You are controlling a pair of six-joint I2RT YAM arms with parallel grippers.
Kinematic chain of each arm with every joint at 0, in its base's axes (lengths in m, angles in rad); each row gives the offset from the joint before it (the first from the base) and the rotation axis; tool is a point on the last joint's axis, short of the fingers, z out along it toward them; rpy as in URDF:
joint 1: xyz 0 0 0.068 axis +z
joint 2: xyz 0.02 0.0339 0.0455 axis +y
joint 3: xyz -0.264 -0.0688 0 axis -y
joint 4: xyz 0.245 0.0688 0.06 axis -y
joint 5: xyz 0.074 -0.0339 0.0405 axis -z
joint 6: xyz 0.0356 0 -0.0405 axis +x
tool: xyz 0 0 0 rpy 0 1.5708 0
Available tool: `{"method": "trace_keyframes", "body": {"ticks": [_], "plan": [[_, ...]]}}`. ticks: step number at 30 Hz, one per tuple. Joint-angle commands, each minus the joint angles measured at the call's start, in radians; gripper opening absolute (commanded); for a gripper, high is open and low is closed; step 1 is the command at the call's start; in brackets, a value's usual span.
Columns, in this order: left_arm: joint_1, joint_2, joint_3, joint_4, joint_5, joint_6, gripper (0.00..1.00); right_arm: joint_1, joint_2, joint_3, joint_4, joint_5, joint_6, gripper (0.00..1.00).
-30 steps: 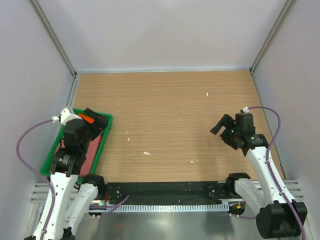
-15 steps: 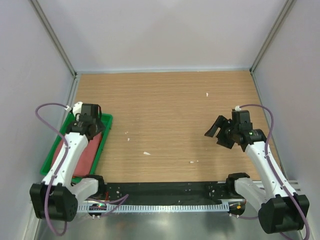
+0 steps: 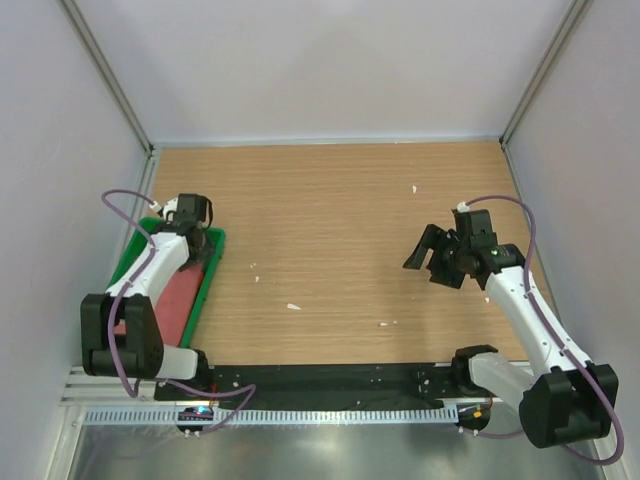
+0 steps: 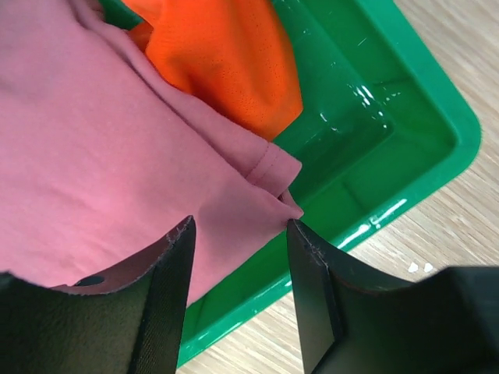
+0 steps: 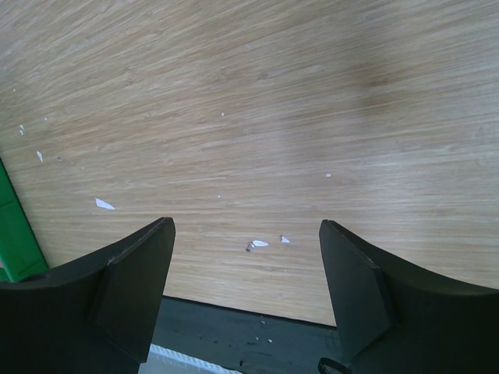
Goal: Fold and stack the t-shirts
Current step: Grab the tshirt from the pile, then move the tshirt to the center of the board
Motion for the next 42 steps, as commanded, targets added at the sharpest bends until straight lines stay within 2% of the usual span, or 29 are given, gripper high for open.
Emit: {"method": "trace_keyframes", "body": {"ticks": [1, 2, 5, 8, 11, 13, 16, 18, 21, 24, 27, 28, 29, 30, 31, 33, 37, 38, 39, 40, 42], "plan": [[0.006, 0.039, 0.036, 0.052, 0.0, 0.014, 0.51, 0.005, 0.032, 0.05, 0.027, -0.011, -0.036, 0.81], [0.006, 0.05, 0.045, 0.057, 0.002, 0.016, 0.5, 0.005, 0.042, 0.05, 0.025, -0.017, -0.041, 0.81], [0.006, 0.085, 0.074, 0.055, 0.009, 0.022, 0.37, 0.005, 0.053, 0.048, 0.025, -0.023, -0.041, 0.81], [0.005, 0.085, 0.146, -0.004, -0.015, 0.02, 0.02, 0.007, 0.053, 0.058, 0.017, -0.018, -0.047, 0.81], [0.005, 0.03, 0.261, -0.144, -0.027, -0.018, 0.0, 0.004, 0.059, 0.079, 0.004, -0.018, -0.046, 0.82], [0.0, -0.026, 0.391, -0.194, -0.004, -0.064, 0.0, 0.005, 0.068, 0.091, -0.001, -0.029, -0.032, 0.81], [-0.011, -0.164, 0.543, -0.146, 0.078, -0.139, 0.0, 0.007, 0.075, 0.096, 0.0, -0.058, -0.009, 0.81], [-0.015, -0.224, 0.638, -0.088, 0.21, -0.176, 0.0, 0.007, 0.073, 0.101, -0.001, -0.064, -0.004, 0.81], [-0.028, -0.263, 0.686, 0.084, 0.471, -0.259, 0.0, 0.008, 0.062, 0.108, -0.012, -0.052, -0.007, 0.81], [-0.075, -0.321, 0.676, 0.207, 0.569, -0.368, 0.0, 0.007, 0.042, 0.099, -0.027, -0.043, -0.006, 0.82], [-0.158, -0.434, 0.565, 0.226, 0.592, -0.415, 0.0, 0.007, 0.003, 0.069, -0.03, -0.04, 0.005, 0.82], [-0.175, -0.474, 0.515, 0.224, 0.606, -0.431, 0.04, 0.008, -0.007, 0.059, -0.03, -0.037, 0.011, 0.82], [-0.176, -0.517, 0.393, 0.207, 0.609, -0.438, 0.61, 0.008, -0.031, 0.052, -0.033, -0.037, 0.017, 0.82], [-0.176, -0.566, 0.331, 0.08, 0.602, -0.443, 0.99, 0.008, -0.04, 0.035, -0.038, -0.038, 0.02, 0.82], [-0.176, -0.644, 0.285, -0.039, 0.527, -0.457, 1.0, 0.008, -0.051, 0.027, -0.039, -0.034, 0.022, 0.82], [-0.176, -0.726, 0.139, -0.302, 0.478, -0.451, 1.0, 0.008, -0.083, 0.003, -0.046, -0.032, 0.027, 0.82], [-0.175, -0.968, -0.143, -0.408, 0.509, -0.461, 1.0, 0.007, -0.125, -0.043, -0.024, -0.056, 0.016, 0.82], [-0.176, -0.994, -0.144, -0.415, 0.516, -0.477, 0.99, 0.008, -0.125, -0.054, -0.024, -0.057, 0.016, 0.81], [-0.176, -1.022, -0.214, -0.376, 0.537, -0.471, 0.92, 0.008, -0.125, -0.079, 0.018, -0.104, 0.019, 0.79], [-0.175, -1.036, -0.245, -0.342, 0.571, -0.457, 0.73, 0.01, -0.119, -0.094, 0.049, -0.138, 0.022, 0.75], [-0.176, -1.018, -0.317, -0.229, 0.656, -0.467, 0.62, 0.022, -0.088, -0.129, 0.155, -0.231, 0.057, 0.65]]}}
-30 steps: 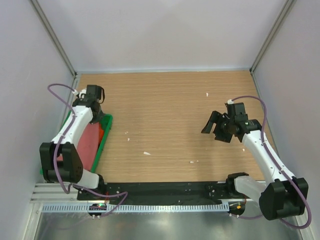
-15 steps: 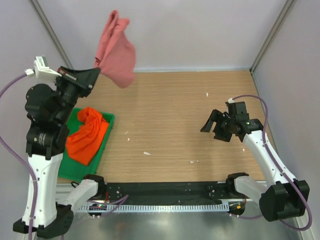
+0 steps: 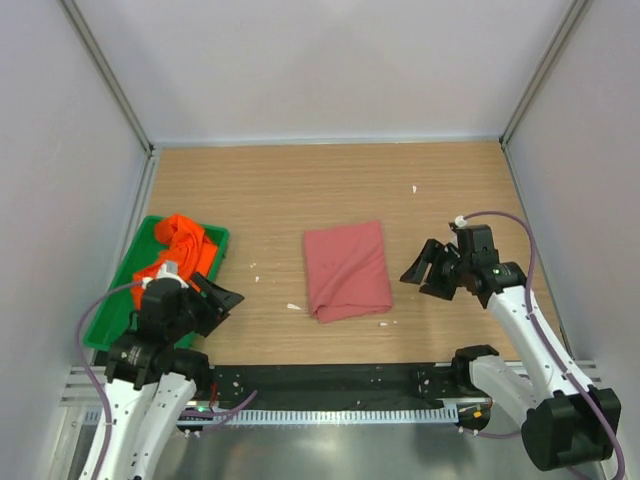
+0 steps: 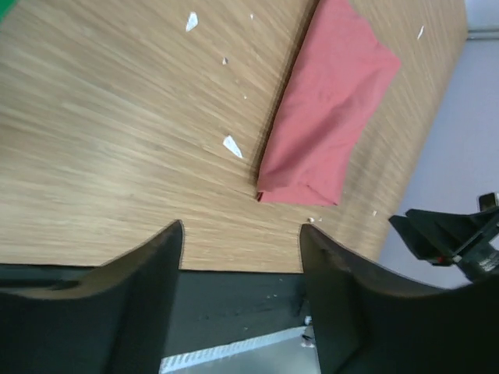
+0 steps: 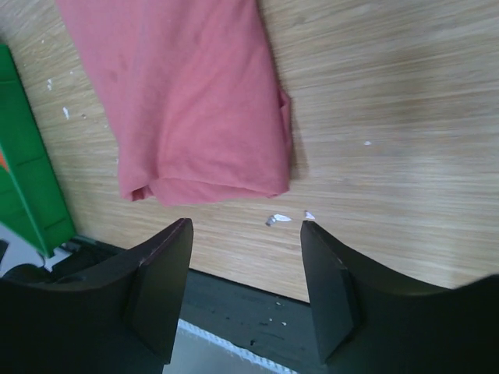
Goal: Fold and stack the t-shirts
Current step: Move the tshirt to the center of the board, then flatten the tshirt out
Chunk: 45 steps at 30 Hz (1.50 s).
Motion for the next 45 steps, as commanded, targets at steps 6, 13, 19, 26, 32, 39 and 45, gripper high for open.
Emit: {"method": "trace_keyframes", "body": {"ticks": [6, 13, 19, 26, 32, 39, 45], "plan": [[-0.14, 0.386, -0.029, 0.401, 0.19, 0.108, 0.52, 0.123, 0.167, -0.029, 0.235, -0.136, 0.054, 0.59], [-0.643, 0.964, 0.377, 0.407, -0.152, 0.266, 0.47, 0.156, 0.298, -0.064, 0.196, -0.063, 0.057, 0.49], [-0.765, 1.179, 0.46, 0.361, -0.25, 0.343, 0.57, 0.156, 0.329, -0.141, 0.317, -0.096, 0.083, 0.49], [-0.77, 1.187, 0.402, 0.339, -0.266, 0.358, 0.57, 0.157, 0.369, -0.195, 0.399, -0.11, 0.096, 0.47], [-0.77, 1.248, 0.402, 0.342, -0.273, 0.372, 0.48, 0.157, 0.402, -0.176, 0.428, -0.092, 0.091, 0.44], [-0.77, 1.307, 0.408, 0.325, -0.341, 0.395, 0.22, 0.156, 0.395, -0.129, 0.355, -0.057, 0.067, 0.22], [-0.768, 1.348, 0.482, 0.284, -0.44, 0.442, 0.0, 0.157, 0.315, -0.086, 0.263, -0.015, 0.047, 0.02]]}}
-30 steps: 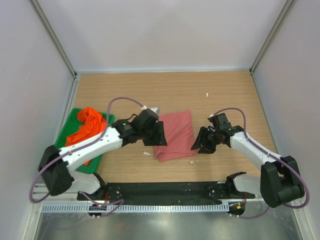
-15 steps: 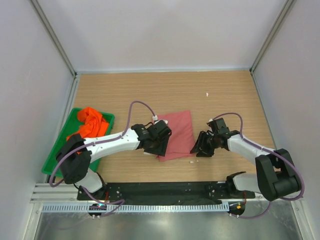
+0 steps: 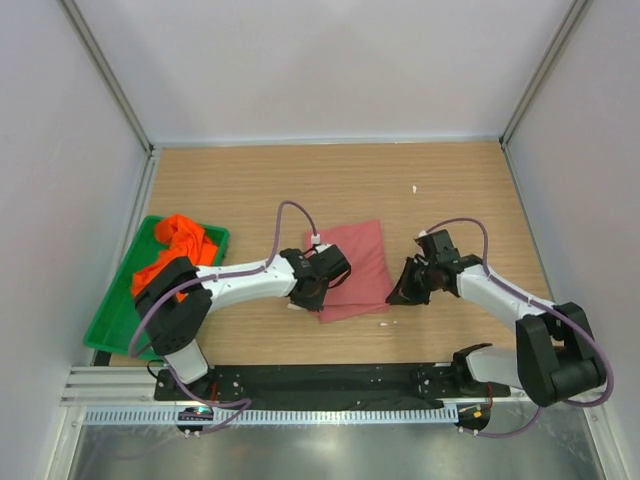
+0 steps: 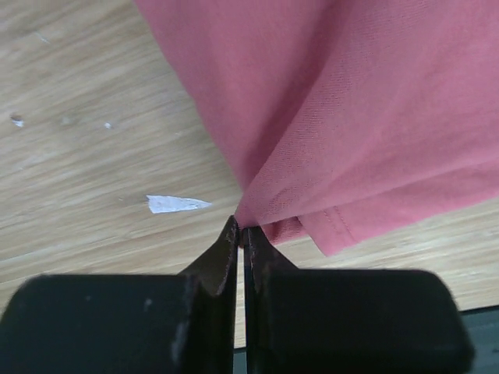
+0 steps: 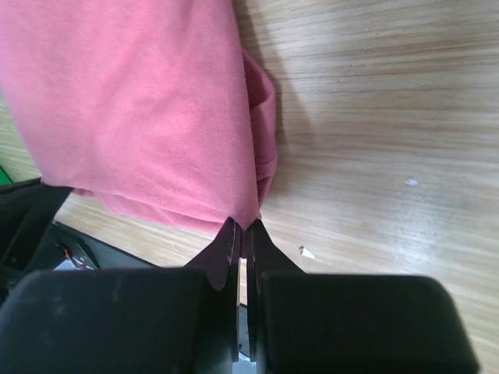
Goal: Fold and stack the t-shirts
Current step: Flatten the tshirt out
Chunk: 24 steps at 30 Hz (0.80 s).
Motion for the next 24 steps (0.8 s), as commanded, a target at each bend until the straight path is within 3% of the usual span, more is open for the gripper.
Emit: {"method": "trace_keyframes", "body": {"ticks": [1, 7, 11, 14, 18, 21, 22, 23, 24], "plan": [[0.001, -0.002, 0.087, -0.071, -0.144, 0.056, 0.0, 0.005, -0.061, 0.069, -0.075, 0.06, -0.034, 0.01], [-0.012, -0.18, 0.285, -0.279, -0.238, 0.138, 0.0, 0.005, -0.187, 0.317, -0.435, 0.261, -0.179, 0.02], [-0.069, -0.375, 0.423, -0.414, -0.247, 0.175, 0.0, 0.007, -0.276, 0.649, -0.776, 0.325, -0.25, 0.01], [-0.109, -0.524, 0.498, -0.459, -0.227, 0.194, 0.0, 0.007, -0.32, 0.866, -0.892, 0.334, -0.275, 0.01], [-0.109, -0.642, 0.541, -0.412, -0.212, 0.244, 0.0, 0.008, -0.269, 1.031, -0.867, 0.273, -0.285, 0.01], [-0.1, -0.573, 0.607, -0.381, -0.288, 0.336, 0.0, 0.007, -0.168, 1.045, -0.753, 0.236, -0.341, 0.01], [-0.051, -0.468, 0.636, -0.407, -0.306, 0.355, 0.0, 0.007, -0.134, 1.042, -0.726, 0.247, -0.362, 0.01], [-0.004, -0.413, 0.69, -0.431, -0.323, 0.359, 0.05, 0.004, -0.079, 1.052, -0.704, 0.315, -0.374, 0.14], [0.062, -0.342, 0.707, -0.463, -0.327, 0.315, 0.23, -0.001, 0.042, 1.08, -0.718, 0.368, -0.394, 0.25]]}}
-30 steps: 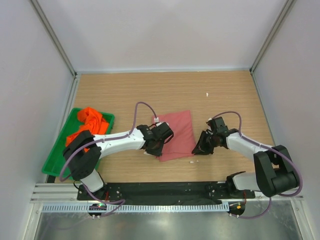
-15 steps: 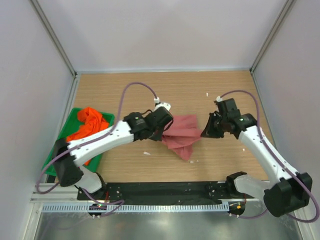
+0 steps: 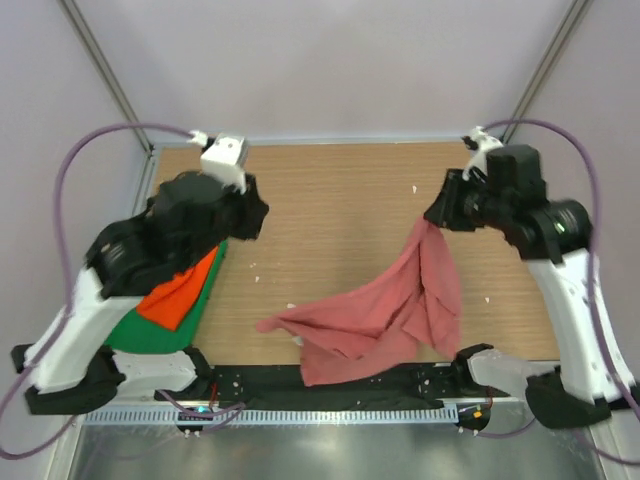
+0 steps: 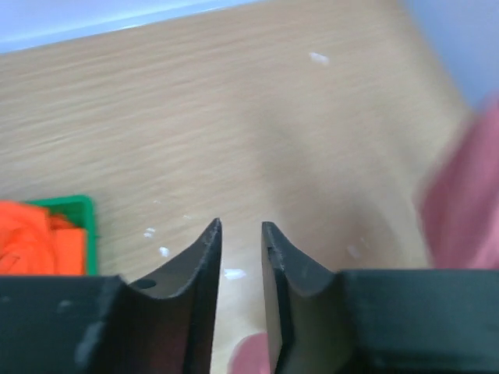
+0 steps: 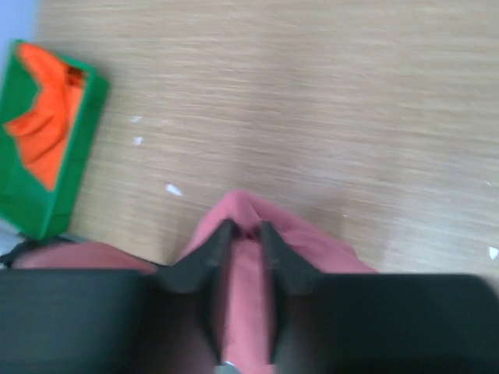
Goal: Fold and stack the t-shirts
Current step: Flatten the tshirt out
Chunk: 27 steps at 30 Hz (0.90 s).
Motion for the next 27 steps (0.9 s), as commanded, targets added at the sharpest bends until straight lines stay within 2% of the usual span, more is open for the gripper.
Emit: {"method": "trace_keyframes", "body": {"ticks": [1, 3, 4, 6, 7, 8, 9, 10, 11, 12, 13, 14, 15, 17, 19, 23, 27], "plan": [[0.268, 0.361, 0.031, -0.165, -0.022, 0.003, 0.31, -0.023, 0.329, 0.039, 0.021, 0.184, -0.109, 0.35], [0.388, 0.501, 0.092, -0.268, 0.059, -0.058, 0.38, -0.033, 0.434, 0.075, 0.007, 0.303, -0.119, 0.55], [0.393, 0.541, 0.144, -0.303, 0.067, -0.048, 0.38, -0.033, 0.521, 0.093, -0.022, 0.311, -0.124, 0.56], [0.349, 0.539, 0.134, -0.253, 0.109, -0.029, 0.39, -0.032, 0.528, 0.09, -0.019, 0.306, -0.112, 0.57], [0.304, 0.505, 0.055, -0.148, 0.148, -0.012, 0.42, -0.033, 0.484, 0.061, 0.017, 0.287, -0.083, 0.57], [0.286, 0.444, 0.009, -0.093, 0.238, -0.015, 0.49, -0.033, 0.453, -0.018, 0.042, 0.273, -0.071, 0.58], [0.27, 0.409, -0.052, -0.05, 0.285, -0.031, 0.53, -0.033, 0.428, -0.057, 0.053, 0.244, -0.061, 0.59], [0.259, 0.378, -0.106, 0.036, 0.364, -0.046, 0.55, -0.032, 0.408, -0.094, 0.056, 0.159, -0.051, 0.6], [0.258, 0.35, -0.234, 0.079, 0.433, -0.086, 0.58, -0.03, 0.364, -0.179, 0.065, 0.079, -0.025, 0.61], [0.255, 0.286, -0.299, 0.124, 0.56, -0.107, 0.62, -0.027, 0.335, -0.235, 0.079, -0.002, -0.005, 0.65], [0.247, 0.258, -0.361, 0.211, 0.609, -0.138, 0.63, -0.005, 0.295, -0.294, 0.119, -0.137, 0.015, 0.66], [0.242, 0.226, -0.497, 0.256, 0.655, -0.184, 0.64, 0.018, 0.225, -0.407, 0.136, -0.186, 0.058, 0.68], [0.235, 0.182, -0.55, 0.3, 0.743, -0.21, 0.63, 0.052, 0.183, -0.454, 0.145, -0.207, 0.078, 0.68], [0.187, 0.142, -0.669, 0.391, 0.778, -0.251, 0.64, 0.175, 0.073, -0.563, 0.166, -0.231, 0.145, 0.68], [0.129, 0.106, -0.714, 0.399, 0.729, -0.278, 0.66, 0.247, 0.014, -0.624, 0.171, -0.242, 0.21, 0.68], [0.117, 0.072, -0.811, 0.44, 0.749, -0.376, 0.7, 0.475, -0.113, -0.817, 0.17, -0.212, 0.385, 0.68], [0.089, 0.091, -0.857, 0.54, 0.791, -0.42, 0.69, 0.6, -0.205, -0.974, 0.264, -0.218, 0.563, 0.57]]}}
